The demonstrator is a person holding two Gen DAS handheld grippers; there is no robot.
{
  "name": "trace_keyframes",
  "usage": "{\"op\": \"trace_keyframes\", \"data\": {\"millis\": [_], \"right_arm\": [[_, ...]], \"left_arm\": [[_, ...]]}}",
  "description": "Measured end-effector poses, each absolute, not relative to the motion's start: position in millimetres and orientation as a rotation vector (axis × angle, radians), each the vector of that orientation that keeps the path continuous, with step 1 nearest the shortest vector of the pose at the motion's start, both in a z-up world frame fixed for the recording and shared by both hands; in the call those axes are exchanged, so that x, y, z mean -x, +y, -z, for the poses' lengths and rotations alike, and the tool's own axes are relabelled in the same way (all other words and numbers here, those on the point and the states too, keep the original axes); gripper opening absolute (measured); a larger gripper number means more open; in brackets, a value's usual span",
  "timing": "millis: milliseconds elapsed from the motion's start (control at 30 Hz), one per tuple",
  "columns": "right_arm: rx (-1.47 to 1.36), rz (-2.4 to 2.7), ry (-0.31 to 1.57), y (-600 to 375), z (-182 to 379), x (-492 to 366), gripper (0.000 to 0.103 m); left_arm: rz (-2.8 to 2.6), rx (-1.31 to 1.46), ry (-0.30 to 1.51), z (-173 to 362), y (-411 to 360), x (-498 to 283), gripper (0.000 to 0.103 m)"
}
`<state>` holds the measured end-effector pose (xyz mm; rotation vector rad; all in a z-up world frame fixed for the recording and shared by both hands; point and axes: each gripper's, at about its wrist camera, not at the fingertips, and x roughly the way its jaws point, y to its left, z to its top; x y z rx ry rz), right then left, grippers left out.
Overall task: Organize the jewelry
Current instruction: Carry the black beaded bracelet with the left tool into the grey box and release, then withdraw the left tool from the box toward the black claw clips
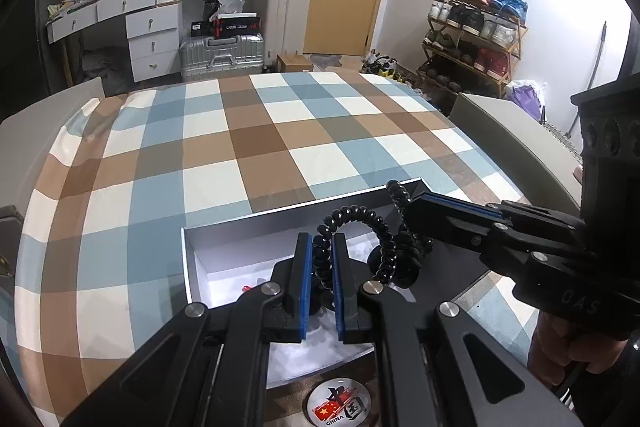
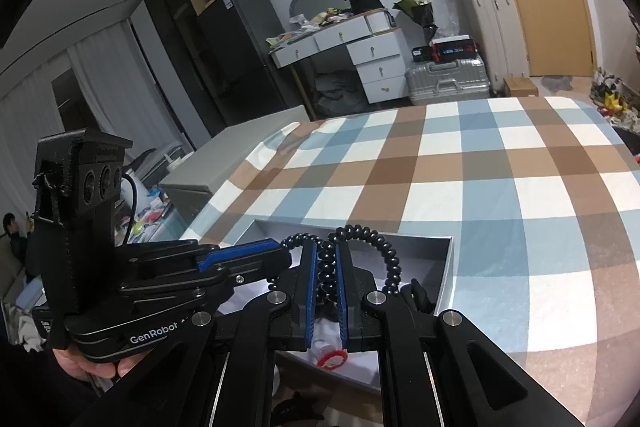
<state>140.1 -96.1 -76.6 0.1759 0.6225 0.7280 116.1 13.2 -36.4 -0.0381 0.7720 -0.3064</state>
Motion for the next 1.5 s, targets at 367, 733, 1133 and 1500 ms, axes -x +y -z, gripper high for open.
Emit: {"op": "trace_keyframes", "data": {"millis": [367, 733, 1133, 1500], "right_arm": [[-0.146, -0.698, 0.589, -98.0, 70.7, -128.2, 0.041], [-0.165, -0.680, 0.510, -115.9, 55.7, -96.3, 0.058], [-0.136, -0.638, 0.433, -126.8, 41.7, -52.1, 0.082], [-0.092, -0.605, 0.407, -127.2, 39.5, -19.1, 0.097]], "left_arm": [[0.309, 0.008, 0.786, 41.2, 16.6, -114.0, 0.037], [0.271, 0.022, 0.740, 26.3, 24.9, -93.6, 0.041], [0.222, 0.026, 0.653, 14.1, 21.7, -64.6, 0.071], [0.152, -0.002, 0.565, 1.9, 20.4, -34.1, 0.089]]}}
